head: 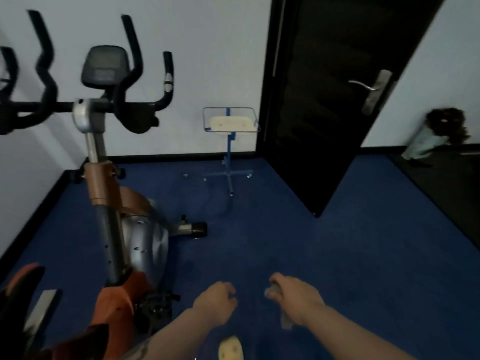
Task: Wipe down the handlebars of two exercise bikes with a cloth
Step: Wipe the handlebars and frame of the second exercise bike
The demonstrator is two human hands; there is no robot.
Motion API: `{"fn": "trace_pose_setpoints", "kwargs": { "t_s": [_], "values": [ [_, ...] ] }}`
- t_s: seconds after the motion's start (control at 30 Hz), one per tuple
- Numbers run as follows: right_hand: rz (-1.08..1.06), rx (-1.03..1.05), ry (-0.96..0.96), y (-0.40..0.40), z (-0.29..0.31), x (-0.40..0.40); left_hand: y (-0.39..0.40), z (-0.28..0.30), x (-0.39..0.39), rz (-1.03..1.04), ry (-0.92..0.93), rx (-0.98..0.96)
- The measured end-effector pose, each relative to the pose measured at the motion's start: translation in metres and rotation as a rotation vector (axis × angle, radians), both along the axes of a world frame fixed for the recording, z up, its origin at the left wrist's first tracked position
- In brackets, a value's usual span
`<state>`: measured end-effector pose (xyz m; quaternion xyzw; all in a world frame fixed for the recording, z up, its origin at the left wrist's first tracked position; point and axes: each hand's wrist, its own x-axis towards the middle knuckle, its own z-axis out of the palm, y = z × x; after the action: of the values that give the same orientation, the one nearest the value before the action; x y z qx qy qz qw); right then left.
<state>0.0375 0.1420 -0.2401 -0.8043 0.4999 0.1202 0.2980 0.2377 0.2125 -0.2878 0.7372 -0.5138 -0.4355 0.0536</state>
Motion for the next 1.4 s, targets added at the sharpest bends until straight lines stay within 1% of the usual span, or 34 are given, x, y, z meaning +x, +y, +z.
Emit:
{"fn": "trace_pose_setpoints", "kwargs": {
  "t_s": [0.1,0.3,0.4,0.57,0.73,0.9,0.97,1.07,1.13,1.2,1.3,1.33,1.4],
  "values": [
    [0.087,-0.022,-0.034,-0.045,-0.004,0.038,-0.036,-0.003,0.027,0.064,-0.014,0.006],
    [0.195,-0.076,-0.054,-0.137,0.005,0.11,-0.115,0.01,0.08,0.181,-0.045,-0.059],
    [0.223,-0.08,-0.102,-0.17,0.012,0.139,-0.145,0.02,0.103,0.235,-0.083,-0.111],
    [0.348,-0.042,-0.105,-0.214,0.011,0.185,-0.181,0.028,0.128,0.331,-0.068,-0.135],
    [0.529,-0.037,-0.106,-0.273,0.013,0.235,-0.215,0.034,0.16,0.525,-0.099,-0.134],
    [0.658,-0.033,-0.178,-0.327,0.027,0.282,-0.247,0.043,0.176,0.712,-0.053,-0.135],
    [0.625,0.005,-0.263,-0.339,0.033,0.301,-0.255,0.048,0.182,0.816,-0.049,-0.174],
    [0.495,0.154,-0.438,-0.344,0.044,0.328,-0.255,0.056,0.193,1.026,-0.024,-0.294],
    [0.427,0.243,-0.589,-0.342,0.058,0.344,-0.25,0.066,0.207,1.162,-0.062,-0.42],
    [0.402,0.269,-0.756,-0.337,0.08,0.361,-0.243,0.081,0.227,1.291,-0.119,-0.583],
    [0.413,0.148,-0.973,-0.333,0.12,0.389,-0.239,0.113,0.261,1.448,-0.122,-0.817],
    [0.416,0.089,-1.033,-0.332,0.132,0.398,-0.238,0.123,0.27,1.476,-0.14,-0.886],
    [0.449,-0.047,-1.139,-0.327,0.155,0.417,-0.236,0.142,0.285,1.466,-0.216,-0.979]
  ]
}}
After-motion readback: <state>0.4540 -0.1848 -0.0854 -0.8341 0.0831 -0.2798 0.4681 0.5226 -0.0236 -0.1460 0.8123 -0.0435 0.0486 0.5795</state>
